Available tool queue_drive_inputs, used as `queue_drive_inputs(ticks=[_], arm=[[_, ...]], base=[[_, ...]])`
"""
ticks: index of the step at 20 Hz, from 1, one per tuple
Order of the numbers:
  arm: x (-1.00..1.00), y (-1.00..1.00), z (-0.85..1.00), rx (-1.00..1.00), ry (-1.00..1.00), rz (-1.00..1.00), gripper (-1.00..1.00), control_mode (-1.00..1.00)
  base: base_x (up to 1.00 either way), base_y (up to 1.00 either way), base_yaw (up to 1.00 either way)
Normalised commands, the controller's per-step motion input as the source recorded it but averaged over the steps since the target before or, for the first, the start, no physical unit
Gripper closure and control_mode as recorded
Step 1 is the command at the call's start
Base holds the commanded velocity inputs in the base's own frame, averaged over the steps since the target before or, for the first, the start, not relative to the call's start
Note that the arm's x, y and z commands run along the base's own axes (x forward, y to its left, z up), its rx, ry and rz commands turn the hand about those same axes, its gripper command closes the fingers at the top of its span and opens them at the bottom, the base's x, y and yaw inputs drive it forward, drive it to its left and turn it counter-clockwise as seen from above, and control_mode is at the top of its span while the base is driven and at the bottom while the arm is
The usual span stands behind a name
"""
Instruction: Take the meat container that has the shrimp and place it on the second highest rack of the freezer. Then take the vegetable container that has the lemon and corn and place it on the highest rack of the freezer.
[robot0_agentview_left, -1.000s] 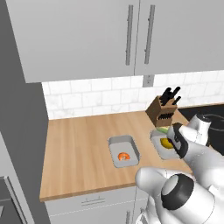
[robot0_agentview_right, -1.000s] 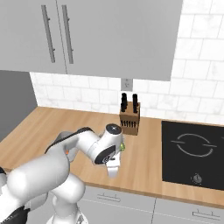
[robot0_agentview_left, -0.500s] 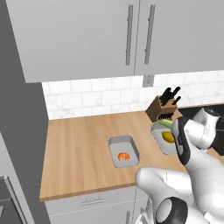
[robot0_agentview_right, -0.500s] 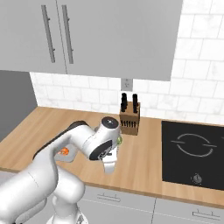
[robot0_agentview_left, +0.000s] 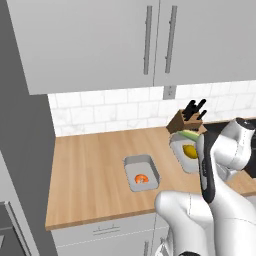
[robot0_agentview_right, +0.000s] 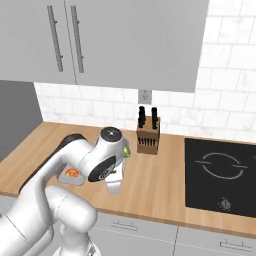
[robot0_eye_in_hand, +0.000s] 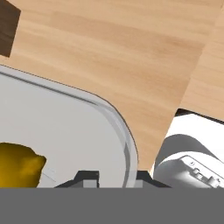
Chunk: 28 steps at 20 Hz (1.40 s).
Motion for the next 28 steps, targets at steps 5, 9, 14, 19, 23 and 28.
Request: queue_drive_inputs(ticks=[5, 9, 14, 19, 23, 28], arm=[[-0.11, 0.35, 0.43, -0.01, 0.00, 0.02, 1.00, -1.00], [-0.01, 0.41, 0.36, 0.00, -0.01, 0.02, 1.00, -1.00], [0.00, 0.50, 0.34, 0.00, 0.00, 0.00, 1.00, -1.00], [0.00, 0.41, 0.25, 0.00, 0.00, -0.04, 1.00, -1.00], [0.00, 0.24, 0.25, 0.00, -0.01, -0.03, 1.00, -1.00], [-0.15, 0.11, 0.23, 0.01, 0.00, 0.00, 1.00, -1.00]], base=[[0.00, 0.00, 0.00], [0.00, 0.00, 0.00], [0.00, 0.00, 0.00], [0.00, 0.00, 0.00], [0.00, 0.00, 0.00], [0.00, 0.00, 0.00]])
